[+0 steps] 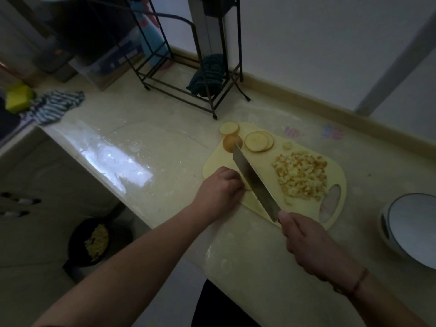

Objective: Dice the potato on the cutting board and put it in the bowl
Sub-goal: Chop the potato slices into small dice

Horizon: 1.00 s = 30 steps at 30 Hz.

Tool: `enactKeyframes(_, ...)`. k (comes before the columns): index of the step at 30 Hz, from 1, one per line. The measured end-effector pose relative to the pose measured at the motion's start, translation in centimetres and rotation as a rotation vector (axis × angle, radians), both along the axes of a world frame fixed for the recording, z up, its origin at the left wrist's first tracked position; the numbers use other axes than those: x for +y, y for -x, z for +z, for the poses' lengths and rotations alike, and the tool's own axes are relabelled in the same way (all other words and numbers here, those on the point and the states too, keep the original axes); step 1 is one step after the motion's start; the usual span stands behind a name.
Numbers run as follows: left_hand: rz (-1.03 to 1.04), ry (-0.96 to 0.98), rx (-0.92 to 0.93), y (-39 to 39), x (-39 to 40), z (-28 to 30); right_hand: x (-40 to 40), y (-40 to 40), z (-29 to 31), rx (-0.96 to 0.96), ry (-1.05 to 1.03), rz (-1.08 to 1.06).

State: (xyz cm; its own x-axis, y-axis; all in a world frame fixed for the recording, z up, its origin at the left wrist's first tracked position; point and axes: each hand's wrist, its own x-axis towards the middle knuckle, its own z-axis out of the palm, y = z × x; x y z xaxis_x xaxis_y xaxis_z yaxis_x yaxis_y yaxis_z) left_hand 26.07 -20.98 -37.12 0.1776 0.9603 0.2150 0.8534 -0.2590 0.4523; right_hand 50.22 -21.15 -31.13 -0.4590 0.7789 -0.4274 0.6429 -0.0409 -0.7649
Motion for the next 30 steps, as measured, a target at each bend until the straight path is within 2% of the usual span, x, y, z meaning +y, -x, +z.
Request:
enactKeyframes(5,0.000,0.015,0.003,-0.1,0.0,-0.4,-0.7,0.1,0.5,0.008,-0.093,0.022)
enactKeyframes(16,-0.048,0.014,-0.001,0.4,0.6,-0.3,-2.4,-0.9,0.2,-0.053,-0.140,0.049)
enactKeyframes(25,-0.047,-0.003,-0.001,0.3,0.6,-0.3,0.4,2.9,-0.5,-0.103,-0.161,0.095)
enactKeyframes(27,-0.071,-0.016,0.007,0.4,0.5,-0.1,0.8,2.5,-0.3,-0.092,-0.111,0.078)
enactKeyframes(30,-0.078,-0.041,0.012,0.4,0.6,0.0,2.1,1.6,0.3,0.039,0.232,-0.085)
